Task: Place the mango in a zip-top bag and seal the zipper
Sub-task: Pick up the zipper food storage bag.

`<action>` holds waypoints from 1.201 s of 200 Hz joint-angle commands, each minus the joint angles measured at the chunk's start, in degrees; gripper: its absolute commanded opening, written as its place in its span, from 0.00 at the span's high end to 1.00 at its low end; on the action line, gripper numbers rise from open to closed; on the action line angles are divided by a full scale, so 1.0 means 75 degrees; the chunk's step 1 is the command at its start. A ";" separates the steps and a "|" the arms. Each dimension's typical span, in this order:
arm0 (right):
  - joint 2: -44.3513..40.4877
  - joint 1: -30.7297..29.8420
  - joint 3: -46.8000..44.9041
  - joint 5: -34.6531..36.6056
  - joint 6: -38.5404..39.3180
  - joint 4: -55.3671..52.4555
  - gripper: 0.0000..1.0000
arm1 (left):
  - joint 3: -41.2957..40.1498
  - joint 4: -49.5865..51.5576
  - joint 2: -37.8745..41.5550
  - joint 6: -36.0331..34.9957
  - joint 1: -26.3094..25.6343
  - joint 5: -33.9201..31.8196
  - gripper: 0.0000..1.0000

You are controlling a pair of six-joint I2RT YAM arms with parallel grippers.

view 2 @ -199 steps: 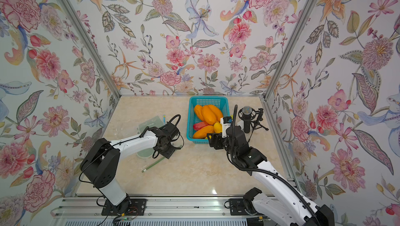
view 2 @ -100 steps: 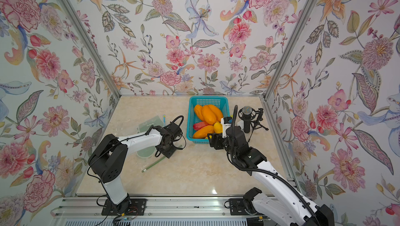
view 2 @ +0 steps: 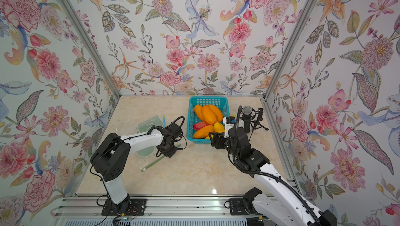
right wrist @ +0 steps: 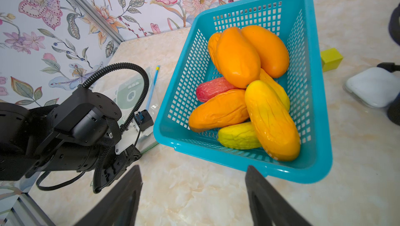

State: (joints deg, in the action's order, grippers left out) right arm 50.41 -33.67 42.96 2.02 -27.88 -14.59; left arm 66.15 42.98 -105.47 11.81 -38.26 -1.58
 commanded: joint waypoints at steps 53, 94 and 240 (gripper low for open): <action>-0.0057 -0.0042 -0.0160 -0.0029 -0.0303 -0.0105 0.26 | 0.0151 -0.0014 -0.0004 0.0029 0.0062 0.0205 1.00; 0.0092 -0.0241 -0.0175 -0.0046 -0.0344 -0.0082 0.26 | 0.0740 0.0136 0.0390 0.0147 0.0127 0.0326 1.00; 0.2103 -0.1652 -0.0173 -0.1309 -0.1561 0.2441 0.25 | 0.1464 -0.0458 0.2579 0.1183 0.0727 0.1578 1.00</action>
State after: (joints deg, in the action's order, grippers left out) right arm 63.46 -44.05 42.17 -4.43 -36.10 -3.51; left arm 75.75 41.15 -89.47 17.76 -34.06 7.99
